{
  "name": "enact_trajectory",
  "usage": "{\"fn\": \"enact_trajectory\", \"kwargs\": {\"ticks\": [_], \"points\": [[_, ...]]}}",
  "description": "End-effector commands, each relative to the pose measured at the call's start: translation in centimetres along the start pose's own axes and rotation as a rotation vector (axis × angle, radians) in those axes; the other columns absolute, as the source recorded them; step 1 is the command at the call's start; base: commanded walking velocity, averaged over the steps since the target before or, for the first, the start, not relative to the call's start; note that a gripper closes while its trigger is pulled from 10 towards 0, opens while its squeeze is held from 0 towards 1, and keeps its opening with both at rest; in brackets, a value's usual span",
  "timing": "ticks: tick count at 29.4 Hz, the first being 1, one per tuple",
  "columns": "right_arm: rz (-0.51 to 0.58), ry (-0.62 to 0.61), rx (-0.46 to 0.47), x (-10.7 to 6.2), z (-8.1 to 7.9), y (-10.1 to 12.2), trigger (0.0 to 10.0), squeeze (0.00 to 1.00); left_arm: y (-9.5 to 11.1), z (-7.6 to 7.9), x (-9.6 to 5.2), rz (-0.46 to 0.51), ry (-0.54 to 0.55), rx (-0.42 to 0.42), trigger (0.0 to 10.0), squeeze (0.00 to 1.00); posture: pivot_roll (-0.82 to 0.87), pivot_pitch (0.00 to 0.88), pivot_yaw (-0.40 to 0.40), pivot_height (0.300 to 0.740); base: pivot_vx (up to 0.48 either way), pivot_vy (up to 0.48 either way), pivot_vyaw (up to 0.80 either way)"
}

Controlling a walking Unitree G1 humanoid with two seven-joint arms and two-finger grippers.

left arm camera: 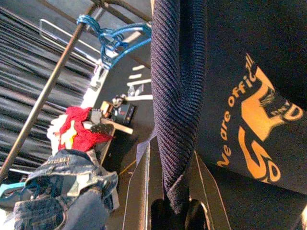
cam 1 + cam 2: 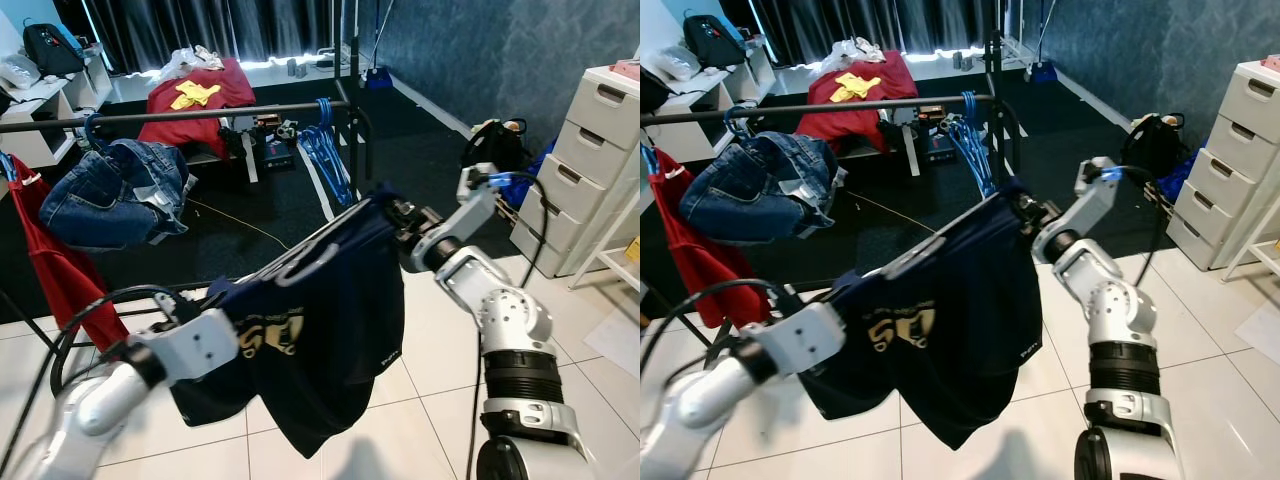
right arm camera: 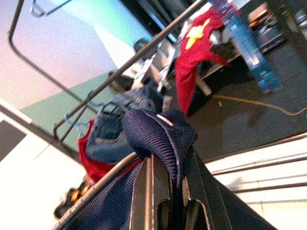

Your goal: Hang hanger

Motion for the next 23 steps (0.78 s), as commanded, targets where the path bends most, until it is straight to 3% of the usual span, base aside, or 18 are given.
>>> {"fn": "enact_trajectory", "kwargs": {"ticks": [1,6,10,11,12,13,14,16,18,20,23], "points": [[0.120,-0.064,-0.023,-0.9,1.2,2.9,0.0,0.00,-2.7,-0.6,-1.6,-0.148,-0.013,0.002,10.0,0.00,-0.07,0.032,0.024,0.740,0.000,0.000,0.00],[0.121,-0.065,-0.020,-1.0,1.1,2.8,0.0,0.00,-2.8,-1.5,-1.6,-0.146,0.063,-0.032,10.0,0.00,-0.07,0.033,0.020,0.740,0.000,0.000,0.00],[0.097,-0.095,-0.017,-1.0,1.6,2.4,0.0,0.00,-1.3,-3.1,-1.1,-0.030,0.237,-0.227,10.0,0.00,-0.07,0.031,0.015,0.740,0.000,0.000,0.00],[0.097,-0.095,-0.017,-1.0,1.6,2.4,0.0,0.00,-1.3,-3.1,-1.1,-0.030,0.237,-0.227,10.0,0.00,-0.07,0.031,0.015,0.740,0.000,0.000,0.00],[0.085,-0.109,-0.014,-1.0,1.8,2.2,0.0,0.00,-0.3,-3.4,-1.1,0.056,0.246,-0.349,10.0,0.00,-0.07,0.030,0.010,0.740,0.000,0.000,0.00],[0.076,-0.119,-0.012,-1.0,2.0,2.1,0.0,0.00,0.4,-3.6,-1.2,0.120,0.245,-0.431,10.0,0.00,-0.07,0.030,0.010,0.740,0.000,0.000,0.00],[0.076,-0.119,-0.012,-1.0,2.0,2.1,0.0,0.00,0.4,-3.6,-1.2,0.120,0.245,-0.431,10.0,0.00,-0.07,0.030,0.010,0.740,0.000,0.000,0.00],[0.047,-0.144,-0.006,-0.9,2.4,1.5,0.0,0.00,2.0,-4.1,-1.9,0.259,0.197,-0.585,10.0,0.00,-0.07,0.030,0.010,0.740,0.000,0.000,0.00],[0.036,-0.153,-0.003,-0.9,2.5,1.3,0.0,0.00,2.5,-4.3,-2.1,0.302,0.172,-0.621,10.0,0.00,-0.07,0.030,0.009,0.740,0.000,0.000,0.00],[0.008,-0.160,0.010,-0.9,2.6,0.5,0.0,0.00,3.9,-3.8,-2.7,0.388,0.053,-0.696,10.0,0.00,-0.06,0.029,0.009,0.740,0.000,0.000,0.00],[0.003,-0.159,0.014,-0.9,2.6,0.3,0.0,0.00,4.4,-3.5,-2.8,0.408,0.012,-0.718,10.0,0.00,-0.06,0.029,0.009,0.740,0.000,0.000,0.00]]}}
Point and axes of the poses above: a point about 5 cm out from each wrist's last joint towards the gripper, its own x axis pointing out of the wrist towards the gripper, its own y axis along the axis of the wrist's last joint, z = x × y, the point moved 1 cm from there along x, pointing out of the wrist towards the gripper, and after that the axes turned 5 degrees about -x, right-handed, at the moved point
